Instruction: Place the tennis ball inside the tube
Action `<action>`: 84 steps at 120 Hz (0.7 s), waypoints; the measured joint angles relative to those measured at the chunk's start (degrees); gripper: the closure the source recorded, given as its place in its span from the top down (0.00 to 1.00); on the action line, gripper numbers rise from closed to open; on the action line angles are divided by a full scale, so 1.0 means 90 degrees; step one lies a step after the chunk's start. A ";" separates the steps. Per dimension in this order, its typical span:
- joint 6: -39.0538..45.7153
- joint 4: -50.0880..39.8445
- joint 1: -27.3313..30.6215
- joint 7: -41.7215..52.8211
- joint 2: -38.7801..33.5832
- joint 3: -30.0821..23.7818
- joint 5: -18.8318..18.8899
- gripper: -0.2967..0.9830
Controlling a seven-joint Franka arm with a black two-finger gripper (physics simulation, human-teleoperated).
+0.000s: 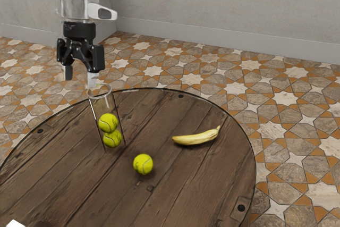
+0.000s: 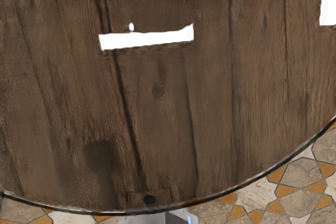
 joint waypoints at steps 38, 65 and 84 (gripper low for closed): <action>0.2688 -0.1744 0.0079 0.0118 -0.0537 -0.0753 0.0040 0.77; 0.4537 -0.3228 -0.0163 0.0060 -0.0243 -0.1209 -0.0049 0.77; 0.5767 -0.3574 -0.0152 0.0033 0.0442 -0.1227 0.0036 0.77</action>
